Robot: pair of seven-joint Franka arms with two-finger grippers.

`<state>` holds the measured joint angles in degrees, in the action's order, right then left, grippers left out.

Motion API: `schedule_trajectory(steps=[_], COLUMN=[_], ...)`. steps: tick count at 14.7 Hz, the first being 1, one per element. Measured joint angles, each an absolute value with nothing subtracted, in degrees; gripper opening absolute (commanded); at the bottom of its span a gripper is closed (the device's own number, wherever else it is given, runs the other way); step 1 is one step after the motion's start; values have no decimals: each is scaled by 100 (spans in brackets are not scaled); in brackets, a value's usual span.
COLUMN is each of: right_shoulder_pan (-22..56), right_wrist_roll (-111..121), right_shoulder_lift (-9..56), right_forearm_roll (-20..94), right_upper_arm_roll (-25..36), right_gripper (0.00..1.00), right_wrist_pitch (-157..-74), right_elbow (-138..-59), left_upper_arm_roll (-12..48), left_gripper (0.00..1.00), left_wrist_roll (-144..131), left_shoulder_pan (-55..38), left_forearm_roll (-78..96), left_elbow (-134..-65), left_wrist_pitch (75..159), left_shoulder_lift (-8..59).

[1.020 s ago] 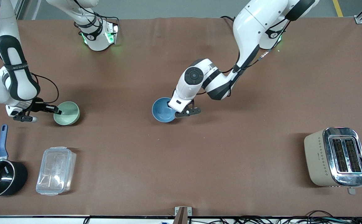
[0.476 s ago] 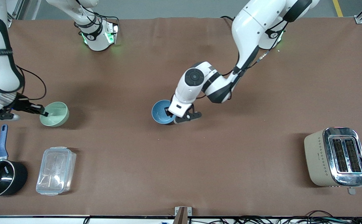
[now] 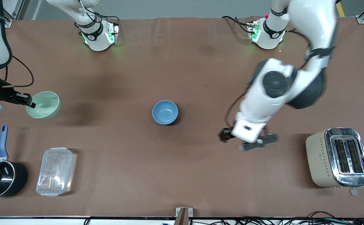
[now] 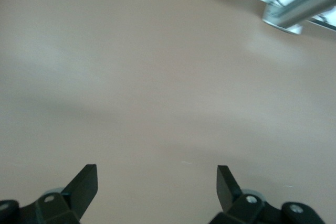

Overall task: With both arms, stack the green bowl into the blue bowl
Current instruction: 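Lift the green bowl with the right gripper while the left gripper withdraws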

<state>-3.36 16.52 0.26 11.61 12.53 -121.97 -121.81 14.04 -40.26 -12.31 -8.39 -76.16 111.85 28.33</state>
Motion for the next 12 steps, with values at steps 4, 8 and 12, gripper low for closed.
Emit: schedule_trajectory(steps=[4,8,12], right_shoulder_pan=[-293,-168,-114], right_wrist_roll=[301,-1124,-2272], right_shoulder_lift=[44,213,879], right_forearm_roll=[1121,1106,1096], right_upper_arm_roll=[258,-792,-1748], right_gripper=[0,1,1], right_wrist_pitch=[-12256,-12848,-13827], right_elbow=[-12188,-12222,-12252], left_upper_arm_roll=[1411,1437,915], left_gripper=[100,100,100], left_wrist_roll=[-2458,-1309,-795], left_shoulder_pan=[-461,29,-194], left_forearm_roll=[-851,-767,-402], left_elbow=[-7620,-7708,-8421], left_wrist_pitch=[10162,9464,9350], left_shoulder_lift=[2005,1285,491])
